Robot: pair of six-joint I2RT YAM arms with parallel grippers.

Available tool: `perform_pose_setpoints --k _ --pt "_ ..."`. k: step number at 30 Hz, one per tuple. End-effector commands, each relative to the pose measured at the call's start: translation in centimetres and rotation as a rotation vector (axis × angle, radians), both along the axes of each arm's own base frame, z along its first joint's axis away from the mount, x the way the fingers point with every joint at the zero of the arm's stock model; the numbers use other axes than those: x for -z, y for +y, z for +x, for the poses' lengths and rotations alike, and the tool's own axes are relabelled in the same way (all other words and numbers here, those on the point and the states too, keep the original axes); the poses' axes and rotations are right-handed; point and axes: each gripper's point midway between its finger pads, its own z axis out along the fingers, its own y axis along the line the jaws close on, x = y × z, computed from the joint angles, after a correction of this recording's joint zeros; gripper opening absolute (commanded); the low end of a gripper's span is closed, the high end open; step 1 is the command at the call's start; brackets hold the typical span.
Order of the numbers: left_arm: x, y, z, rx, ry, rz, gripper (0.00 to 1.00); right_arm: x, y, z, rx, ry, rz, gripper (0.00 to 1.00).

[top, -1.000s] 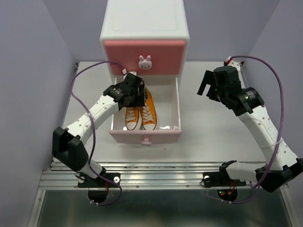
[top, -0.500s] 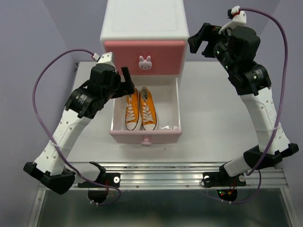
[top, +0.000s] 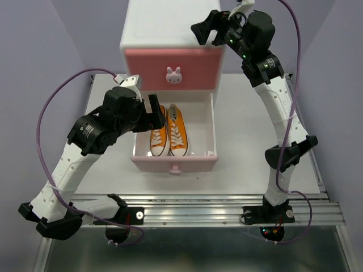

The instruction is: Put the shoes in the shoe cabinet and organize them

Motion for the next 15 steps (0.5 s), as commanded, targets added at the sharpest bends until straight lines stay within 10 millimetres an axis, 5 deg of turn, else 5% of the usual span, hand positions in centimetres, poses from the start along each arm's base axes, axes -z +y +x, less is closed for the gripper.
perform_pose_setpoints --k 1,7,11,15 --pt "-0.4 -1.1 -1.7 0.057 0.003 -0.020 0.99 -1.0 2.3 -0.8 -0.048 -0.072 -0.031 1.00" --pt "-2.2 -5.8 -4.9 0.216 0.015 -0.093 0.99 6.1 2.5 0.9 -0.001 0.109 -0.145 1.00" --pt "-0.5 -8.9 -9.5 0.356 0.080 -0.058 0.99 8.1 2.4 1.1 0.001 0.148 -0.197 1.00" --pt "0.9 -9.6 -12.1 0.376 0.071 0.022 0.99 10.0 2.1 1.5 0.022 0.192 -0.240 1.00"
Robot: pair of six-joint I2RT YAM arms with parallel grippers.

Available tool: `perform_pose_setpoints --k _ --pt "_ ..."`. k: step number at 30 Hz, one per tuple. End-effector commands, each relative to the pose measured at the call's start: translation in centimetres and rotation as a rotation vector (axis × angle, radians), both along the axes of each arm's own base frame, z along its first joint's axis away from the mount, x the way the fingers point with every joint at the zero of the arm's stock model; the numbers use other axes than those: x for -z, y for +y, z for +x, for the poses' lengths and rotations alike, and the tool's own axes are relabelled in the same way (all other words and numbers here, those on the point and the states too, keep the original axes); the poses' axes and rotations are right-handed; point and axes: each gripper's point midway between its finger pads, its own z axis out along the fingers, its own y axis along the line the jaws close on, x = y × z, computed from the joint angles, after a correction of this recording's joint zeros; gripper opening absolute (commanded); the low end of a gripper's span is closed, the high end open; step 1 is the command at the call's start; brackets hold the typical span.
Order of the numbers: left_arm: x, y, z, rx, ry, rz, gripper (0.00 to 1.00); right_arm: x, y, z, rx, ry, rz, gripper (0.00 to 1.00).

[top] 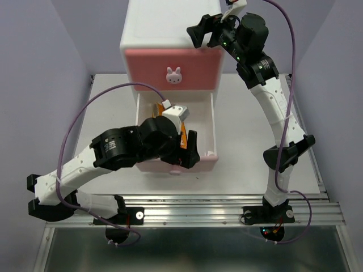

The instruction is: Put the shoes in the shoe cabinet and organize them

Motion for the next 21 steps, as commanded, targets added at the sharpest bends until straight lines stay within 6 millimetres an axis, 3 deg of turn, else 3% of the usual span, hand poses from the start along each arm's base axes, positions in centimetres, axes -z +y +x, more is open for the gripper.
perform_pose_setpoints --k 1,3,7,11,14,21 --pt "0.5 0.0 -2.7 -0.011 -0.005 0.045 0.99 9.6 0.7 0.8 0.011 0.257 -0.158 1.00" --pt "1.9 0.1 -3.5 -0.022 0.027 0.078 0.99 10.3 0.7 0.8 0.014 0.272 -0.167 1.00" --pt "3.7 -1.1 -7.5 0.009 0.121 0.024 0.99 12.0 0.5 0.7 0.020 0.309 -0.188 1.00" --pt "10.5 0.3 -9.5 -0.044 0.207 0.155 0.99 12.6 0.2 0.4 0.024 0.324 -0.196 1.00" --pt "13.0 1.1 -9.2 -0.099 0.211 0.204 0.99 12.4 -0.1 0.2 0.032 0.318 -0.205 1.00" --pt "16.2 1.9 -7.9 -0.290 0.232 0.213 0.99 12.6 0.0 0.3 0.032 0.324 -0.211 1.00"
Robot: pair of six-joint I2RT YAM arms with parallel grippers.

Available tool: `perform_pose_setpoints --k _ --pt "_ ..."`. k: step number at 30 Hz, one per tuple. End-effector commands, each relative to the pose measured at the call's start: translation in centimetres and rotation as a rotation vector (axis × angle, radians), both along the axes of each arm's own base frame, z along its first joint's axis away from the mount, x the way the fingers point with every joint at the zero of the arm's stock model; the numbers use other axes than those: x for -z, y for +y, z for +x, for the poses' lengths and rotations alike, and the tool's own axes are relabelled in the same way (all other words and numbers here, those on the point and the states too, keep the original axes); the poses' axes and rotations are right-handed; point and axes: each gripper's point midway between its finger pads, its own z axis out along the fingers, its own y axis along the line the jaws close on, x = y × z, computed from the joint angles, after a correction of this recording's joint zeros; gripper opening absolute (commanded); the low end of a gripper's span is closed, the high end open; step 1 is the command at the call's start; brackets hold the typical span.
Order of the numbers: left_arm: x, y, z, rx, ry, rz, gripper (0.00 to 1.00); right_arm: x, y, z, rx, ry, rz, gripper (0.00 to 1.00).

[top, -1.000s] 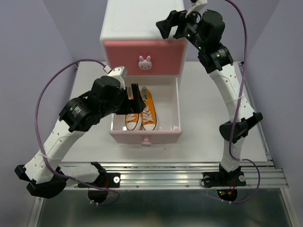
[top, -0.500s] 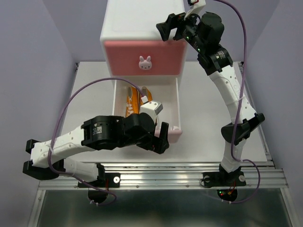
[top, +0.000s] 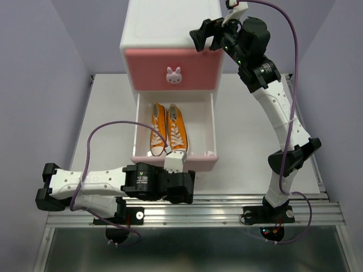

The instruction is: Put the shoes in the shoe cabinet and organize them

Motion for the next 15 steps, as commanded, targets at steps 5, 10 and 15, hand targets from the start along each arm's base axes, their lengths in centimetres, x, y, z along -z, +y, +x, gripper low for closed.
perform_pose_setpoints --k 5,10,15 --pt "2.2 1.2 3.9 -0.252 -0.086 0.016 0.99 11.6 0.8 0.6 0.003 0.346 -0.151 1.00" --pt "1.5 1.8 8.4 -0.337 -0.159 -0.014 0.99 11.4 0.2 0.3 0.020 0.337 -0.174 1.00" --pt "-1.4 3.4 14.4 -0.417 -0.302 -0.008 0.99 11.7 -0.3 0.1 0.037 0.347 -0.186 1.00"
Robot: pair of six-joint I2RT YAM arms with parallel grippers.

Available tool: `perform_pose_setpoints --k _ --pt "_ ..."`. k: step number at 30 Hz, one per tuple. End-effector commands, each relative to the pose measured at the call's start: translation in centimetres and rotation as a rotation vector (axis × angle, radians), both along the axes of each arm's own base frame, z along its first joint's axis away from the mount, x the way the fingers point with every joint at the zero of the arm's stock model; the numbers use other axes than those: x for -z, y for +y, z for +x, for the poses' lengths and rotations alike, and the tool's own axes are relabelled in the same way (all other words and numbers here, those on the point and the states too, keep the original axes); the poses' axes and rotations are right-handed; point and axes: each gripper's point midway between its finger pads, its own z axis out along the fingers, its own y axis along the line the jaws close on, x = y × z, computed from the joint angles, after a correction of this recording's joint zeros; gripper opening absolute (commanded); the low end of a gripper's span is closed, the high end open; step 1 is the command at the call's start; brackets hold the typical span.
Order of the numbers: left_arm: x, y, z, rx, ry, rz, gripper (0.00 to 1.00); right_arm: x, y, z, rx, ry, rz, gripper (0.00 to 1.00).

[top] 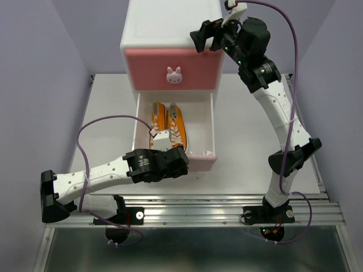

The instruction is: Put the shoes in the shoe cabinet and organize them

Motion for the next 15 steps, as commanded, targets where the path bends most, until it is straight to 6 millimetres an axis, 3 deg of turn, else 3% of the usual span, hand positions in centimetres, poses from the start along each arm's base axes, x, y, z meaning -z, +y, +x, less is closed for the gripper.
perform_pose_setpoints --k 1,6,9,10,11,15 --pt "-3.6 1.1 5.3 -0.058 -0.198 0.015 0.99 11.5 0.0 0.1 0.029 0.353 -0.157 1.00" --pt "-5.8 0.5 8.9 -0.079 -0.283 0.019 0.99 11.7 -0.2 0.2 0.042 0.359 -0.159 1.00" --pt "-7.3 -0.2 12.1 -0.110 -0.337 -0.024 0.99 11.9 -0.1 0.3 0.044 0.365 -0.154 1.00" --pt "-7.0 -0.3 12.7 -0.100 -0.339 0.009 0.99 11.8 -0.1 0.4 0.046 0.363 -0.151 1.00" --pt "-8.0 -0.2 13.6 -0.126 -0.367 0.013 0.99 12.0 -0.1 0.5 0.049 0.368 -0.152 1.00" --pt "-8.7 0.3 16.6 -0.188 -0.388 -0.013 0.99 12.1 -0.2 0.5 0.053 0.369 -0.153 1.00"
